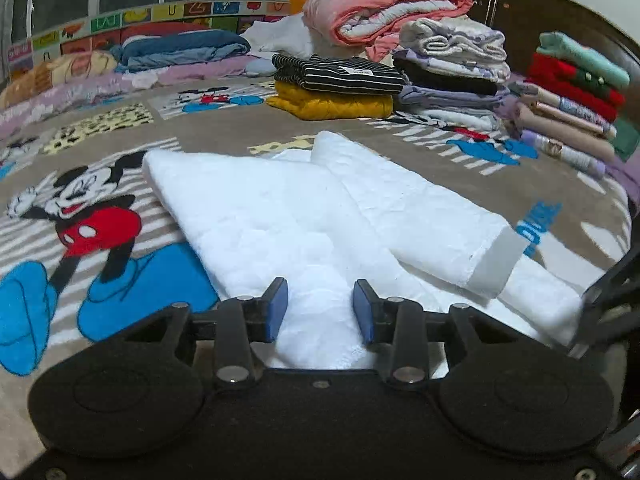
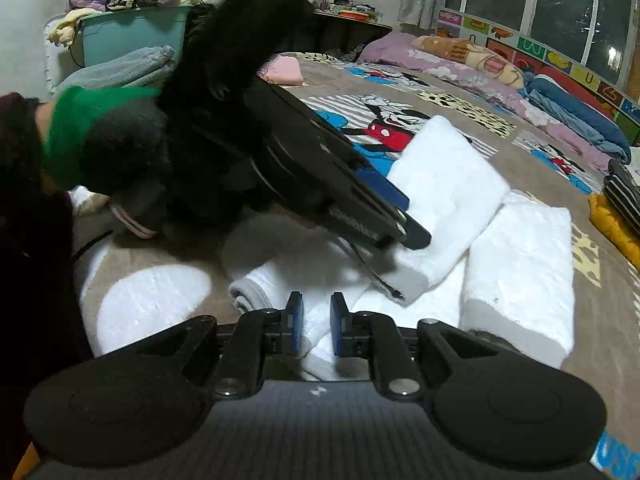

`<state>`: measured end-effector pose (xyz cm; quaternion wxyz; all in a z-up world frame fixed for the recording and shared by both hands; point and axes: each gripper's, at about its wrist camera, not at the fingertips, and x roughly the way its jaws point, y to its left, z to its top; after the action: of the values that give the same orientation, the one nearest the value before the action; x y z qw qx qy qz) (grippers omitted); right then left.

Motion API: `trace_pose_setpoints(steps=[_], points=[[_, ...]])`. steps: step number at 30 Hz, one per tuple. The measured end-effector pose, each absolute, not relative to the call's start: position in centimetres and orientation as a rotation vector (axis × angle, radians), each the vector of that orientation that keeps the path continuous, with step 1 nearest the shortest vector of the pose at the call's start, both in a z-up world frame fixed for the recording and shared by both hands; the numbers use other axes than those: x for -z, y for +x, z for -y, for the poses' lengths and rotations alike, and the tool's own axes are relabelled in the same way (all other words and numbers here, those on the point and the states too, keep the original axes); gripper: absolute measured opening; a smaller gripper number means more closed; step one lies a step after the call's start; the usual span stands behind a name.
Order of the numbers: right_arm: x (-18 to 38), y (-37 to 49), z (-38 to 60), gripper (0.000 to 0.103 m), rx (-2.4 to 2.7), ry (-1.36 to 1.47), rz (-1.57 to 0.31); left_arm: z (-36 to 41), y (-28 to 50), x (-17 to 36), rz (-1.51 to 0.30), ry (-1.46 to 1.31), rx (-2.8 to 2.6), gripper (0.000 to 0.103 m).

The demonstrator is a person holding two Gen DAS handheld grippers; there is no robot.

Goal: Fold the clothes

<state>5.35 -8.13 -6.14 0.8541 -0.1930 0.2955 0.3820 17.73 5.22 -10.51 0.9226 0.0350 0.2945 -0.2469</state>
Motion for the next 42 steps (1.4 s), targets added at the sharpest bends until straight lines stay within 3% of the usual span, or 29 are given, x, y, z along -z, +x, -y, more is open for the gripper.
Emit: trace_pose_setpoints(steps=[3,9,16,22,27,30,33,37,39,42], points=[[4.5,4.4,9.1,0.017,-0.767,-0.428,-0.56,-7.3,18.9,10.3,-0.66,-0.124,0.563,0.047],[4.8,7.1,7.5,0.02,-0.695,-0.463,-0.482,-10.6,20.7,10.4,-0.732,-0.469,0.616,0.049],[8.1,10.4,7.7,0.023,-0.681,-0.293,-0.58,-8.4,21.4,7.1,-0.489,-0.29,0.502,0.049],[8.5,10.9,8.2,0.022,-0.7,-0.296,-0.574,-5.9,26.3,8.7,-0.558,-0.037,0.418,0.049],[8.8,10.2,8.3,0.023,-0.69,-0.284,-0.555,-6.3,28.0,10.1,-0.593,-0.022,0.425,0.053],[9.1,10.2,8.4,0.023,-0.69,-0.273,-0.546,-7.5,28.1,9.4,-0.567,-0.092,0.424,0.046],[9.2,10.0,8.6,0.023,-0.692,-0.265,-0.542,-8.2,28.1,8.6,-0.505,-0.085,0.381,0.046],[9.3,10.0,8.5,0.023,-0.689,-0.269,-0.534,-8.7,29.6,10.3,-0.568,-0.129,0.363,0.046],[9.3,10.0,8.5,0.023,-0.69,-0.269,-0.534,-9.9,30.4,10.6,-0.595,-0.221,0.349,0.036],[9.3,10.0,8.4,0.023,-0.689,-0.272,-0.533,-11.1,31.7,11.2,-0.638,-0.312,0.353,0.033]])
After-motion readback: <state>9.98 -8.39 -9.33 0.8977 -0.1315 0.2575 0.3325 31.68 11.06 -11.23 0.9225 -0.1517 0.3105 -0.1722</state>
